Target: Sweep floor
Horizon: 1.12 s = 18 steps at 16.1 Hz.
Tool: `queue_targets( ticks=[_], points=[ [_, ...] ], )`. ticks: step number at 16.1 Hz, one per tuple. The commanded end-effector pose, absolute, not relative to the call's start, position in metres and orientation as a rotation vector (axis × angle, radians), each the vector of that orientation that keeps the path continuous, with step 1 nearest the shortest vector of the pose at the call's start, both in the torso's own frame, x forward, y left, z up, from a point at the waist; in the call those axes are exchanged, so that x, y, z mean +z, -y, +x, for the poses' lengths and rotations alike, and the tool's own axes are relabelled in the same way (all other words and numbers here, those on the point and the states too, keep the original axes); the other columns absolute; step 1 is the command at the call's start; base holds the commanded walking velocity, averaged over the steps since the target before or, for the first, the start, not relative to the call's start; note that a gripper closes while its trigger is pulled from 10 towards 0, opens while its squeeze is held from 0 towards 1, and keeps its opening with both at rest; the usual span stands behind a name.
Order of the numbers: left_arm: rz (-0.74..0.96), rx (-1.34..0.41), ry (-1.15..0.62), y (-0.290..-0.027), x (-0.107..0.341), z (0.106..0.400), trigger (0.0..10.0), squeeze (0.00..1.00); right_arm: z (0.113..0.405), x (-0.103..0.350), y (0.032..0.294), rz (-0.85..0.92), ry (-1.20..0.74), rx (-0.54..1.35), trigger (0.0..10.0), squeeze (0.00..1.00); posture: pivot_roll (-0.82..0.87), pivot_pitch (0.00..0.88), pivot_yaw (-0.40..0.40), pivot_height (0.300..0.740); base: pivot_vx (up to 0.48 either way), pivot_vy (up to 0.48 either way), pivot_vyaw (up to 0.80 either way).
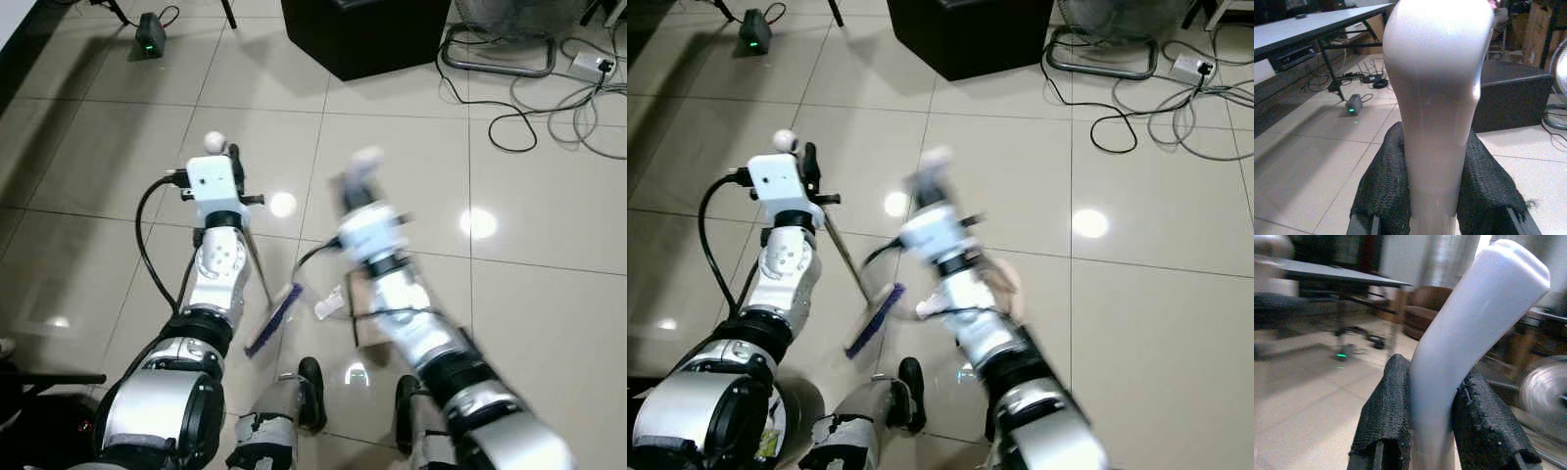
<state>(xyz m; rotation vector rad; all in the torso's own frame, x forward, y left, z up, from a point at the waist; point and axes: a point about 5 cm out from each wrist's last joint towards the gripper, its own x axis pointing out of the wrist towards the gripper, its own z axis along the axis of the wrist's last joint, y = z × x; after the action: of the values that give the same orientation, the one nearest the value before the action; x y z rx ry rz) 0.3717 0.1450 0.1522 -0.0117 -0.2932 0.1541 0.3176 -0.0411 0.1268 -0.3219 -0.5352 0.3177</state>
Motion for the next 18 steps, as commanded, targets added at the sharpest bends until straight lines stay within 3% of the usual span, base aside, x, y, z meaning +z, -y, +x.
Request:
queue_targets(
  ticks=[1,5,10,14,18],
  points=[
    [-0.008,0.187,0.283,-0.153,0.148,0.371,10.0,0.0,0.311,0.125,0.032,-0.313,0.556,0.36,10.0,0.0,0.19,0.35,0.167,0.74,0.0,0.0,0.0],
    [-0.068,0.173,0.257,-0.141,0.149,0.374,10.0,0.0,0.303,0.117,0.027,-0.28,0.543,0.348,10.0,0.0,0.17,0.351,0.156,0.74,0.0,0.0,0.0],
    [-0.362,0.137,0.206,-0.119,0.155,0.38,10.0,0.0,0.306,0.108,0.044,-0.274,0.487,0.279,10.0,0.0,0.17,0.35,0.154,0.74,0.0,0.0,0.0],
    [-0.555,0.064,0.253,-0.105,0.175,0.381,10.0,0.0,0.314,0.107,0.054,-0.26,0.441,0.219,10.0,0.0,0.16,0.299,0.146,0.74,0.0,0.0,0.0],
    [-0.414,-0.081,0.316,-0.108,0.182,0.377,10.0,0.0,0.327,0.114,0.078,-0.226,0.421,0.124,10.0,0.0,0.14,0.234,0.13,0.74,0.0,0.0,0.0]
  ],
)
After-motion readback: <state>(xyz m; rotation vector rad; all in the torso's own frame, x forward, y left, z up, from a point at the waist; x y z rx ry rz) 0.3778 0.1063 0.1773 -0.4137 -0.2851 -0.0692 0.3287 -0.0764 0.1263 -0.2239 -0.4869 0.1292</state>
